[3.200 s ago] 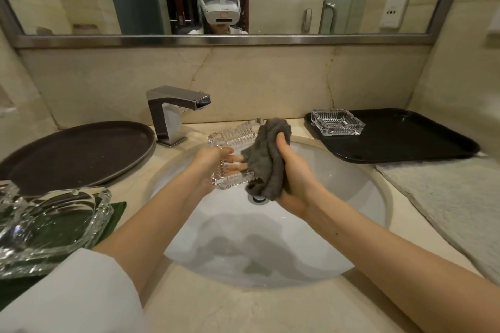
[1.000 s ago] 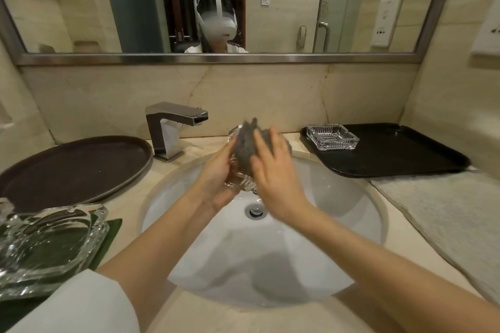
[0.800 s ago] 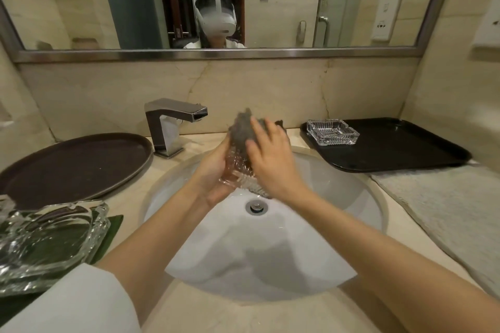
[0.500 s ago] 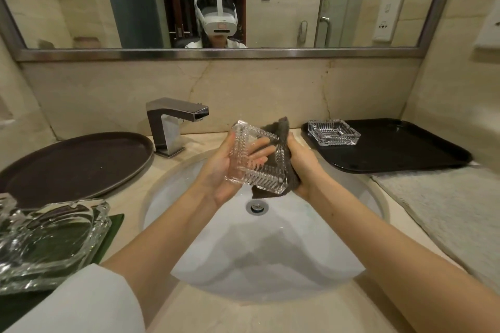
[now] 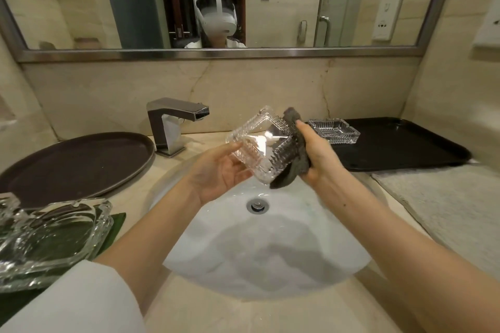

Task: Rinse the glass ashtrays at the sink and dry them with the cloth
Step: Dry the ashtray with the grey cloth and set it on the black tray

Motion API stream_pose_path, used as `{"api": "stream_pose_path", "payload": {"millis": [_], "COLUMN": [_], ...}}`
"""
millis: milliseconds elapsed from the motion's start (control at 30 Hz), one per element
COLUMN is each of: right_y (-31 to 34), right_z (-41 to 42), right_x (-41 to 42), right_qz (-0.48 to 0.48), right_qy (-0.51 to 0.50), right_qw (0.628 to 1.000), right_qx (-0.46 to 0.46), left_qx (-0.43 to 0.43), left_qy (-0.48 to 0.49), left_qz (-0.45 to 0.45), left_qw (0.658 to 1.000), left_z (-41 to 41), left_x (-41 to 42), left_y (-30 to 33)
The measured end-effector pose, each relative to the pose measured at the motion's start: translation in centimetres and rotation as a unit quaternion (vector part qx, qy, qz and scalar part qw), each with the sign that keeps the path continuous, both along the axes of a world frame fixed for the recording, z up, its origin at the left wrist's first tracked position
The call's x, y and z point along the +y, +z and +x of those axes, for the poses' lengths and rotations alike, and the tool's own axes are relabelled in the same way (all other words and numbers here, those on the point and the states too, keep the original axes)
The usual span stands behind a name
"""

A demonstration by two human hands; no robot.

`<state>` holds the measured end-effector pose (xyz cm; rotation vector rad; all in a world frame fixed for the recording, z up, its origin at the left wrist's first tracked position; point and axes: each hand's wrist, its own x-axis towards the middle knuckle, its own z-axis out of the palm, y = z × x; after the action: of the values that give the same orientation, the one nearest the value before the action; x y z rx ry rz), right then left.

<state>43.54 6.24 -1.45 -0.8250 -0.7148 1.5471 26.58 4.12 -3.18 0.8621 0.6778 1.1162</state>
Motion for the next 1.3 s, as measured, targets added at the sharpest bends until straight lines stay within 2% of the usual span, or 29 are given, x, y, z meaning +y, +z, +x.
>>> {"api": "stream_pose_path", "payload": {"millis": [67, 100, 200, 267, 367, 467, 600, 700, 900, 1167, 1233, 1300], "right_y": [0.7, 0.7, 0.8, 0.6, -0.3, -1.5, -2.6, -2.2, 0.3, -2.4, -1.7, -0.7], "right_z": [0.9, 1.2, 1.4, 0.9, -0.3, -1.1, -1.3, -0.9, 0.3, 0.4, 0.4, 0.1], "right_x": [0.1, 0.1, -0.6, -1.2, -1.8, -2.3, -3.2, -3.7, -2.8, -3.9, -4.0, -4.2], "right_qz": [0.032, 0.045, 0.078, 0.098, 0.096, 0.099, 0.085, 0.033, 0.03, 0.039, 0.079, 0.131], "right_qy": [0.004, 0.016, 0.06, 0.071, 0.037, 0.004, 0.075, 0.116, 0.149, 0.216, 0.194, 0.154], "right_qw": [0.997, 0.993, 0.965, 0.954, 0.975, 0.987, 0.992, 0.992, 0.988, 0.975, 0.978, 0.976], "right_qx": [-0.067, -0.109, -0.244, -0.275, -0.197, -0.124, -0.06, -0.029, -0.012, 0.027, -0.018, -0.078], "left_qx": [0.001, 0.029, 0.219, 0.246, 0.206, 0.146, 0.085, 0.063, 0.216, 0.115, 0.103, 0.134], "left_qy": [-0.019, -0.025, -0.026, 0.032, 0.132, 0.181, 0.207, 0.206, 0.197, 0.178, 0.182, 0.162], "left_qz": [-0.026, -0.035, -0.036, -0.028, -0.022, -0.043, -0.054, -0.068, -0.029, -0.081, -0.061, -0.029], "left_qw": [0.999, 0.999, 0.975, 0.968, 0.969, 0.972, 0.973, 0.974, 0.956, 0.974, 0.976, 0.977], "left_z": [-0.3, -0.3, 0.8, 1.6, 2.3, 2.1, 1.8, 1.8, 2.9, 1.5, 1.6, 1.7], "left_x": [0.1, 0.0, -0.5, -0.6, -0.2, 0.0, 0.0, 0.2, 0.1, 0.9, 0.9, 0.7], "left_y": [0.2, 0.4, 0.6, 0.5, 0.3, 0.2, 0.1, 0.1, 0.9, -0.6, -0.6, -0.1]}}
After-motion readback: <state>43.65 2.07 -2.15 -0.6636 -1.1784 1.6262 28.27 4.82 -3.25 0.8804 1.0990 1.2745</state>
